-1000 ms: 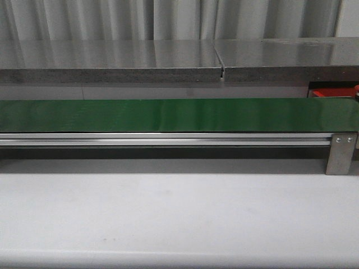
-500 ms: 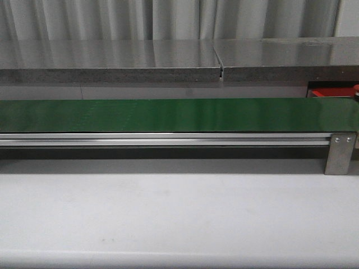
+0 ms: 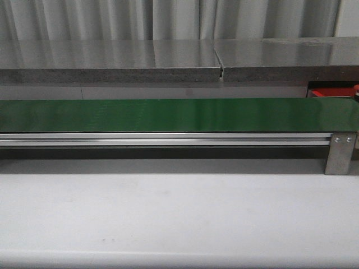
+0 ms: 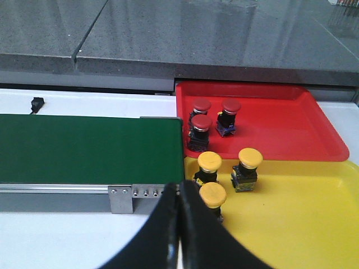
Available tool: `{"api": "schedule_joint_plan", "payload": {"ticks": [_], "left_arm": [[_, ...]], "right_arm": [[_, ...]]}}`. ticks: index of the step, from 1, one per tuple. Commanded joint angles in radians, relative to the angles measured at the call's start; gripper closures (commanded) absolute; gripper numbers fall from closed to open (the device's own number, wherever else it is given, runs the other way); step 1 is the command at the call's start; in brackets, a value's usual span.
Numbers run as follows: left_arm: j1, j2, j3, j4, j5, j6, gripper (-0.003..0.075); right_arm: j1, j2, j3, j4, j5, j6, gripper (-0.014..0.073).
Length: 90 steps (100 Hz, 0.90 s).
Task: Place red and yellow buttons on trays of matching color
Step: 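Grasp the yellow button with the left gripper and set it on the belt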
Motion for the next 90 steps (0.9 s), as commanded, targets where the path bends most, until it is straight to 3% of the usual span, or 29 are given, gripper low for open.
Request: {"api": "schedule_joint_plan", "payload": {"ticks": [1, 54, 90], "left_arm": [[-0.004, -0.087, -0.047, -0.039, -0.047, -0.001, 0.0122], [0.160, -0.010, -0.171, 0.001, -0.014, -0.012, 0.0125], [0.180, 0.160, -0.329, 0.122, 0.017, -0.095, 0.0125]], "right_arm": [[0.001, 0.004, -0.026, 0.006, -0.079, -0.011, 0.0711], [0.001, 0.004, -0.026, 0.006, -0.079, -0.011, 0.0711], [0.001, 0.004, -0.026, 0.006, -0.079, -0.011, 0.0711]]}}
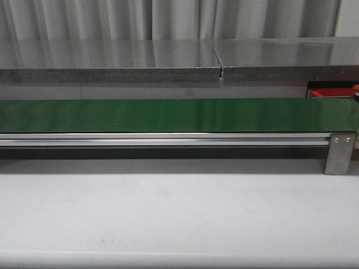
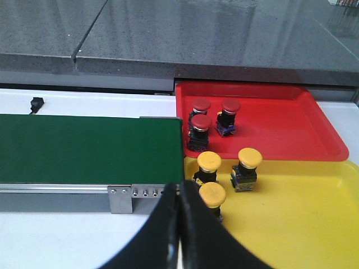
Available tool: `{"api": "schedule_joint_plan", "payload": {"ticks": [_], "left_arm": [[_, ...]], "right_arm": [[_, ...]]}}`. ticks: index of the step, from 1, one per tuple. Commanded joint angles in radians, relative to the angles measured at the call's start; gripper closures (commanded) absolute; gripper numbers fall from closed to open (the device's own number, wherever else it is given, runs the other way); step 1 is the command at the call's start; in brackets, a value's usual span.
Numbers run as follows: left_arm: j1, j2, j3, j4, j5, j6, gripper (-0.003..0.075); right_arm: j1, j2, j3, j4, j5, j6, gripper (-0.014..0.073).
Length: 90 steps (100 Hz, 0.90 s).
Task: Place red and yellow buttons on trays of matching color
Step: 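Grasp the yellow button with the left gripper and set it on the belt, then grasp the red button with the left gripper and set it on the belt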
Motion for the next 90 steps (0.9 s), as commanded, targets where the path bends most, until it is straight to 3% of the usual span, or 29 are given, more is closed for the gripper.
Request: {"api": "schedule_joint_plan", "payload": {"ticks": [1, 32, 90], "left_arm": [[0.003, -0.013, -0.069, 0.019, -0.028, -0.029, 0.0125], [0.003, 0.127, -0.207, 0.039, -0.032, -0.064, 0.0125], [0.003, 0.280, -0.302, 0.041, -0.207, -0.084, 0.0138]], "right_arm": [[0.001, 0.004, -0.026, 0.006, -0.079, -0.011, 0.0711], [0.001, 0.004, -0.026, 0.006, -0.079, -0.011, 0.0711], [0.001, 0.004, -0.026, 0.006, -0.079, -0.011, 0.0711]]}}
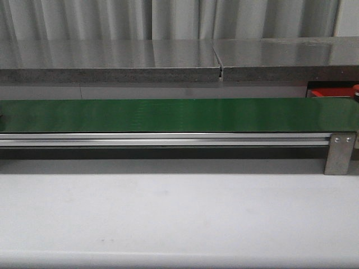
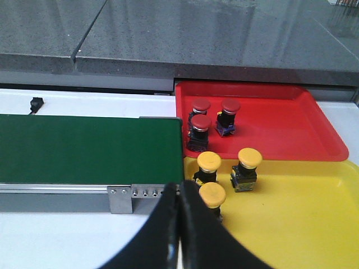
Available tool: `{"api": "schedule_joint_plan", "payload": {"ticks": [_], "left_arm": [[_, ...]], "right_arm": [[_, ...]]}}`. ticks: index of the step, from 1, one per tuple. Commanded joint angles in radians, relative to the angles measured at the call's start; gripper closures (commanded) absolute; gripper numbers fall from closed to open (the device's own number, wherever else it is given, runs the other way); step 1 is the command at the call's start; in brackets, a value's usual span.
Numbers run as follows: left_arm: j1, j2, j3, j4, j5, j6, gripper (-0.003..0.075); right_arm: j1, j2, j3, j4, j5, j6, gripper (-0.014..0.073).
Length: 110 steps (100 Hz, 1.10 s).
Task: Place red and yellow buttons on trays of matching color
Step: 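Grasp the red button with the left gripper and set it on the belt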
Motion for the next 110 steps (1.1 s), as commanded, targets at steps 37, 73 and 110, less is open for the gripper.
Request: {"api": "schedule_joint_plan", "payload": {"ticks": [37, 73, 110], "left_arm": [[0.003, -0.056, -0.035, -0.012, -0.130, -0.029, 0.0453], [0.003, -0.093, -0.035, -0.012, -0.083, 0.007, 0.0513], [-0.009, -0.337, 0.141, -0.010, -0.089, 0.060, 0.0513]], "right_arm": [[0.001, 0.004, -0.026, 0.006, -0.079, -0.011, 0.0711], [0.001, 0.004, -0.026, 0.006, -0.079, -0.011, 0.0711], [0.001, 0.004, -0.026, 0.006, -0.079, -0.011, 0.0711]]}}
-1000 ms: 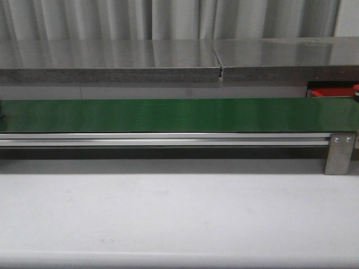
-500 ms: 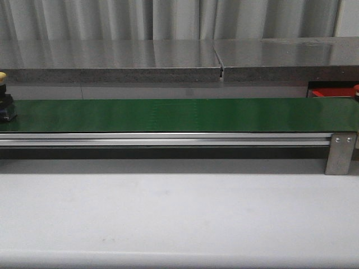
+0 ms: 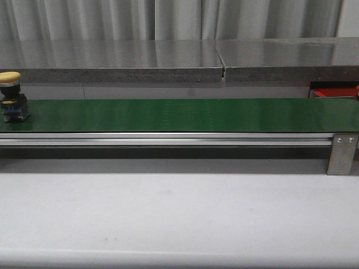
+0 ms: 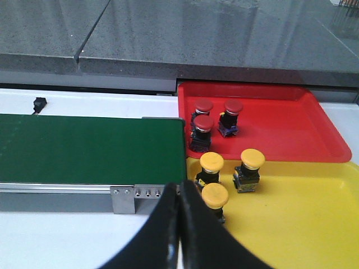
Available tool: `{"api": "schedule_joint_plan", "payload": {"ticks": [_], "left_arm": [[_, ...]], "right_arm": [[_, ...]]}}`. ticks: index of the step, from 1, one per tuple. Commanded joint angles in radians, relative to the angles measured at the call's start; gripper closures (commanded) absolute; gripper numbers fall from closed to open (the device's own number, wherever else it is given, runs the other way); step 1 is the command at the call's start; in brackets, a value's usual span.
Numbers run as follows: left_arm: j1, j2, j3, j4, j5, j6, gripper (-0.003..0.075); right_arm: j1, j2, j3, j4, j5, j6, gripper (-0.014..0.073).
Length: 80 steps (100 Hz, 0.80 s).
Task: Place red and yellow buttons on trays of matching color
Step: 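Grasp the red button with the left gripper and set it on the belt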
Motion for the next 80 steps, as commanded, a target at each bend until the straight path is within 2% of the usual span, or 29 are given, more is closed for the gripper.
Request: {"api": "schedule_joint_plan", "payload": {"ticks": [1, 21, 37, 80], "left_arm": [[-0.012, -0.138, 0.042, -0.010, -0.073, 0.015, 0.0513], [-0.044, -0.298, 0.251, -0.010, -0.153, 0.028, 0.0513], [-0.062, -0.399, 0.374, -0.012, -0.167, 0.030, 0.0513], [-0.175, -0.425, 0.438, -0.012, -0.162, 0.030, 0.0513]], "right_arm": [[0.001, 0.004, -0.026, 0.006, -0.079, -0.011, 0.0711], [0.001, 0.004, -0.026, 0.006, -0.079, -0.011, 0.0711], [0.001, 0.004, -0.026, 0.006, -0.079, -0.011, 0.0711], [0.001, 0.004, -0.026, 0.006, -0.079, -0.011, 0.0711]]}}
